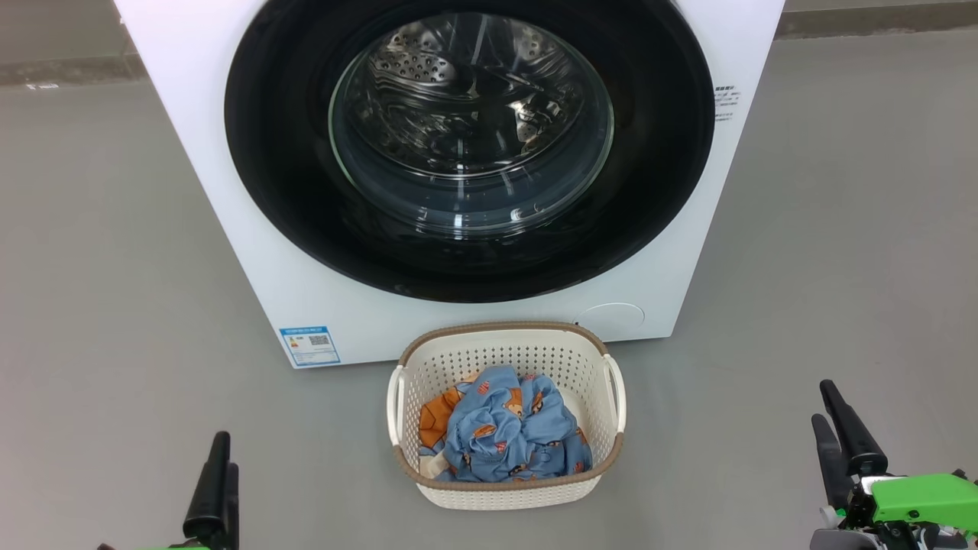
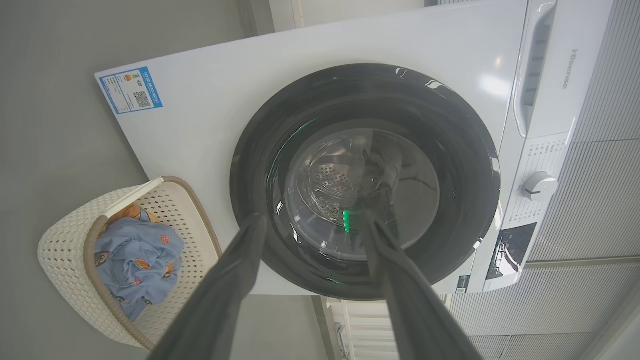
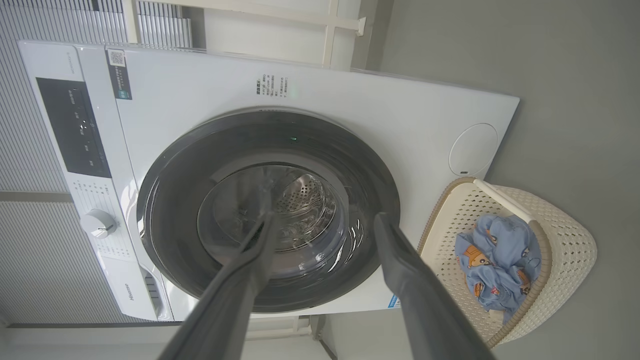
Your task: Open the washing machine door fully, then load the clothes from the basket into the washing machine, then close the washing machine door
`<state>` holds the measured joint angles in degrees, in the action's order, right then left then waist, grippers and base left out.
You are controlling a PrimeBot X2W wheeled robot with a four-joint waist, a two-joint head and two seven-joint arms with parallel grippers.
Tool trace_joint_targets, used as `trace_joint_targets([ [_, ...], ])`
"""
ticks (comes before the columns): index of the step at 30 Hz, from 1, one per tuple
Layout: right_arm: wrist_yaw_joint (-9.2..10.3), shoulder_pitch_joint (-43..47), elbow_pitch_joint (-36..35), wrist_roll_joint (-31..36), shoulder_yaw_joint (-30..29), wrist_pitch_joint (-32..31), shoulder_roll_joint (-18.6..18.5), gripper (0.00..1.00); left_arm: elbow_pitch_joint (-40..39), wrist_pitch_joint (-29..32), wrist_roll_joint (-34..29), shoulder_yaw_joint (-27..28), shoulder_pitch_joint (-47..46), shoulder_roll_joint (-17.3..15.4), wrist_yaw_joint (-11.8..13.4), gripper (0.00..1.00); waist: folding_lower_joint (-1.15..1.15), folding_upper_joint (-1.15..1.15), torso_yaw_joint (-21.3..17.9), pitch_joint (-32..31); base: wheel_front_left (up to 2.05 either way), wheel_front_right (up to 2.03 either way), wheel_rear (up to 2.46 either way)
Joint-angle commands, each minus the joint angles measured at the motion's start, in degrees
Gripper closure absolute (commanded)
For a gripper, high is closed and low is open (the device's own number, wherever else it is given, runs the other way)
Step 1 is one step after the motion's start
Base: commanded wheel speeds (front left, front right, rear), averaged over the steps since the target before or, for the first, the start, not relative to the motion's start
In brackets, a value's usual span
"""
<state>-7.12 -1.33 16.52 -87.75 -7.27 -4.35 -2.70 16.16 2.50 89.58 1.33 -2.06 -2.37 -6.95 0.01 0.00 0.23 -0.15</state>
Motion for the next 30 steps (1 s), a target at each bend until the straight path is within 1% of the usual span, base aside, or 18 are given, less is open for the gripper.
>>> trace_joint_targets([
  [1,-0.09,-2.22,-1.77,0.98,0.48,0.40,-1.18,0.00,-1.84,-0.47,-0.88,0.13,-2.21,-1.11,-0.13,0.00,0.00,0.00,0.01,-0.01,0.00,0.00,0.00],
  [7,-0.11,-2.47,-1.76,6.63,1.58,2.02,-2.58,0.00,-1.49,-2.03,-6.95,-1.99,-2.91,-2.80,0.93,0.00,0.00,0.00,0.06,-0.14,0.00,0.00,0.00],
  [12,-0.12,-2.69,-1.54,13.57,2.10,3.59,-3.72,0.00,-1.40,-3.10,-12.25,-3.21,-3.26,-3.76,2.45,0.00,0.00,0.00,0.09,-0.40,0.00,0.00,0.00],
  [17,-0.14,-2.80,-1.74,21.51,2.14,4.55,-4.18,0.00,-1.25,-3.98,-16.92,-4.32,-3.21,-4.46,3.53,0.00,0.00,0.00,0.08,-0.73,0.00,0.00,0.00],
  [18,-0.14,-2.73,-1.94,24.67,2.16,4.75,-4.23,0.00,-1.20,-4.32,-18.67,-4.77,-3.16,-4.71,3.89,0.00,0.00,0.00,0.09,-0.88,0.00,0.00,0.00],
  [22,-0.15,-2.40,-2.73,31.17,2.25,5.21,-4.28,0.00,-0.86,-4.99,-22.50,-6.00,-3.17,-5.56,4.78,0.00,0.00,0.00,0.10,-1.15,0.00,0.00,0.00],
  [23,-0.16,-2.09,-3.02,33.83,2.15,5.40,-4.10,0.00,-0.50,-5.33,-24.16,-6.63,-3.23,-5.96,5.19,0.00,0.00,0.00,0.15,-1.30,0.00,0.00,0.00],
  [28,-0.17,-1.47,-3.66,39.55,2.46,5.74,-4.11,0.00,0.23,-6.17,-28.59,-8.29,-3.54,-7.12,6.64,0.00,0.00,0.00,0.17,-1.61,0.00,0.00,0.00],
  [30,-0.18,-1.36,-3.76,40.56,2.53,5.70,-4.12,0.00,0.35,-6.34,-29.46,-8.64,-3.61,-7.36,6.90,0.00,0.00,0.00,0.16,-1.64,0.00,0.00,0.00],
])
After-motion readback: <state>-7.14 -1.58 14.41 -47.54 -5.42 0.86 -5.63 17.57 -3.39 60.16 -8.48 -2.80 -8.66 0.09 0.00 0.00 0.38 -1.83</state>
